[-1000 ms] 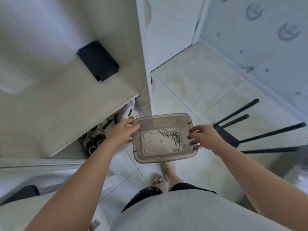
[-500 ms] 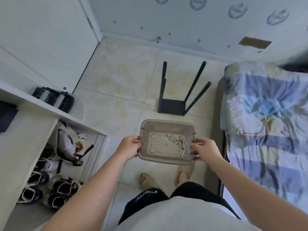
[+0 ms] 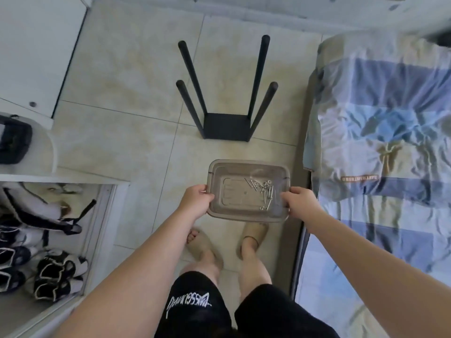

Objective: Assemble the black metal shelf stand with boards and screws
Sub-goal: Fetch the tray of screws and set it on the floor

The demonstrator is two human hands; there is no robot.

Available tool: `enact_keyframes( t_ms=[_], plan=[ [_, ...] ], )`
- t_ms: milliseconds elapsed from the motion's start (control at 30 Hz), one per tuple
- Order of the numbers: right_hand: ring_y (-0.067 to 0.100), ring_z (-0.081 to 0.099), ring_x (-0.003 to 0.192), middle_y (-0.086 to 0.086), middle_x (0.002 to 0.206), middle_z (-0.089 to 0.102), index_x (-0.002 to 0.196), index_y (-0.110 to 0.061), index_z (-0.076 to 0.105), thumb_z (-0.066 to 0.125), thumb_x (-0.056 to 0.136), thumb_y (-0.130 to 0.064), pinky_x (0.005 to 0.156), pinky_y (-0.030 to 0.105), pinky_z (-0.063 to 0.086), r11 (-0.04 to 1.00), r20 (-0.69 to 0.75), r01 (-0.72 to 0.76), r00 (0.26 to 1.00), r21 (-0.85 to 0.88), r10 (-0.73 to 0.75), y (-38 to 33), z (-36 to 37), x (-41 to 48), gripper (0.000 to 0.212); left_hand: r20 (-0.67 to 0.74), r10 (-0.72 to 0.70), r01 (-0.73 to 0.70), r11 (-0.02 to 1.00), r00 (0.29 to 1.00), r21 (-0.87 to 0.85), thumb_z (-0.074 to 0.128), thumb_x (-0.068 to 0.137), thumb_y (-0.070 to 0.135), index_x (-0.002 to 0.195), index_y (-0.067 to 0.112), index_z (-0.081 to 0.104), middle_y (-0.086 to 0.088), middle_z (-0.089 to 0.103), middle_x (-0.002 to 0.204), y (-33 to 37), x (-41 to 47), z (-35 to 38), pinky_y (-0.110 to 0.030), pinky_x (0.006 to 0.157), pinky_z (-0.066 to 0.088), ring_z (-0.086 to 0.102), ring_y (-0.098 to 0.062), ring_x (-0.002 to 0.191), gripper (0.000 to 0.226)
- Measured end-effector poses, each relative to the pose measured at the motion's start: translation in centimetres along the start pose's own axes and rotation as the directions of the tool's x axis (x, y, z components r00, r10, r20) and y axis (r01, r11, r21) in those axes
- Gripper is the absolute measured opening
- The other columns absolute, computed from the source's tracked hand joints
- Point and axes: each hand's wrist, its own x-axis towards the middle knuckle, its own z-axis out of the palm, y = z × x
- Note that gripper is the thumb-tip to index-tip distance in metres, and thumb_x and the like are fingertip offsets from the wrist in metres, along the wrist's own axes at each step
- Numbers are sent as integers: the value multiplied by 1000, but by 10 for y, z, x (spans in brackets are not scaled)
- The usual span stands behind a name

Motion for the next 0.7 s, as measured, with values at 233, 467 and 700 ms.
enact_keyframes(
  t_ms=[233,467,700],
  plan=[
    [23,44,70,8,74,48,73,-13,52,62,90,-12,68,35,38,993,28,-111,993,-38,112,27,32,149,20,-21,-79,80,996,997,43,57,87,6,85,19,69,-4,65,75,-23,141,59,-29,66,43,57,-23,68,17],
    [25,53,80,12,87,57,89,-9,67,65,90,-11,74,38,47,987,-28,-160,987,34,161,59,90,323,3,6,-65,64,988,998,143,59,87,11,96,11,69,-8,67,86,-77,320,109,-31,66,46,59,-29,76,14],
    [23,61,87,3,90,63,109,-13,64,62,96,-18,94,43,53,993,-65,-105,992,46,108,71,129,459,14,-32,10,-6,992,999,125,58,86,12,101,11,67,-12,71,97,-105,459,145,-31,64,45,64,-32,80,18]
  ],
)
